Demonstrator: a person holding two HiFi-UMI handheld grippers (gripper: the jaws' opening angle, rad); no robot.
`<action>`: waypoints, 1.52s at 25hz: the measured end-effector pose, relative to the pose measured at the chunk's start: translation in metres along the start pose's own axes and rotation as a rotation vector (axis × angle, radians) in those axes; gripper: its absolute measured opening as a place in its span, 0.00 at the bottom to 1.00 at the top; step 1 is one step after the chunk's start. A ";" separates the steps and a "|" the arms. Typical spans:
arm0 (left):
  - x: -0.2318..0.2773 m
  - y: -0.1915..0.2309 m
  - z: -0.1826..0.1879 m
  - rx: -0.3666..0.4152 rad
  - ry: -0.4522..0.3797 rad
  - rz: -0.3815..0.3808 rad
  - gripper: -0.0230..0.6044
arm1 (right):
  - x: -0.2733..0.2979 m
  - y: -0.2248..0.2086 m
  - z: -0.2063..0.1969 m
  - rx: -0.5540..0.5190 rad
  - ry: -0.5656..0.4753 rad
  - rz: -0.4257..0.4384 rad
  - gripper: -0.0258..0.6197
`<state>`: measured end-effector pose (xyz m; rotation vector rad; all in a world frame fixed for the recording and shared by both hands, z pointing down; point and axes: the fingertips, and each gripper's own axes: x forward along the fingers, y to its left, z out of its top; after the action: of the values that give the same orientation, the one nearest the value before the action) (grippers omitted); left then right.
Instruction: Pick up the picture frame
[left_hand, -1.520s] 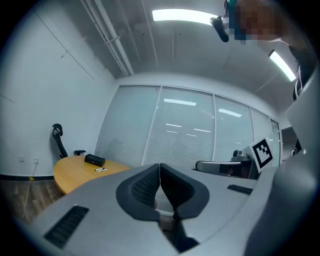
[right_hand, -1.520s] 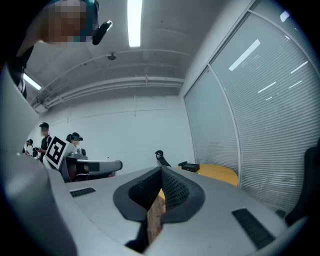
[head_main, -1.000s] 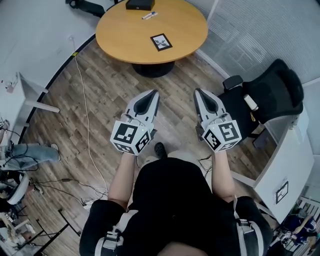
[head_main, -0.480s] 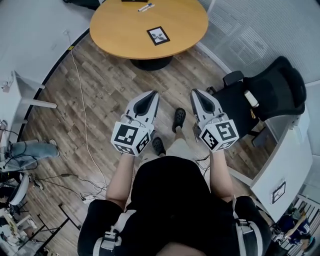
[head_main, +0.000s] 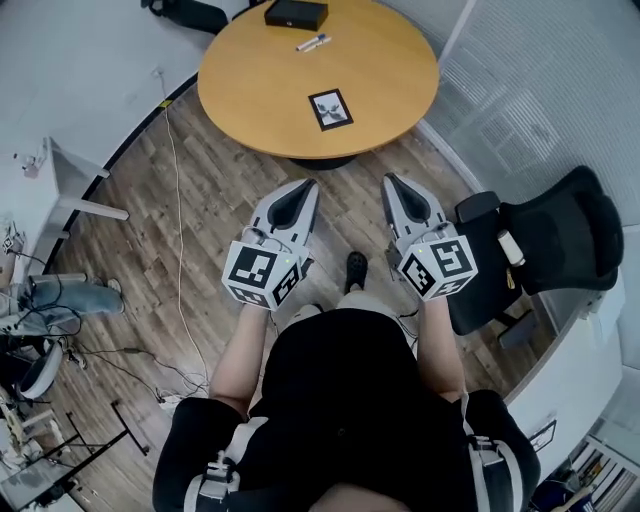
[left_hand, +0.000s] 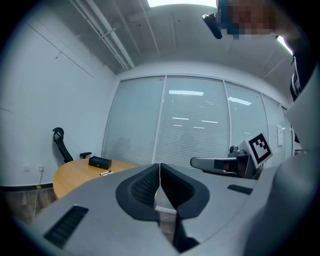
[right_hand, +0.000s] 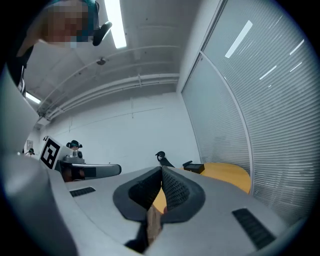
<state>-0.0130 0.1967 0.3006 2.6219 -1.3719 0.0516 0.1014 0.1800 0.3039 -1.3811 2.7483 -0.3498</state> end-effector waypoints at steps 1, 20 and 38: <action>0.012 0.003 0.004 0.005 -0.004 0.012 0.08 | 0.009 -0.010 0.005 -0.002 -0.002 0.012 0.07; 0.156 0.027 -0.030 -0.075 0.060 0.158 0.10 | 0.086 -0.134 -0.020 0.036 0.145 0.196 0.17; 0.232 0.163 -0.065 -0.183 0.117 0.183 0.18 | 0.223 -0.180 -0.061 0.061 0.295 0.146 0.22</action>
<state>-0.0101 -0.0709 0.4149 2.3032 -1.4949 0.0975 0.1002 -0.0901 0.4163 -1.1902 3.0181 -0.6719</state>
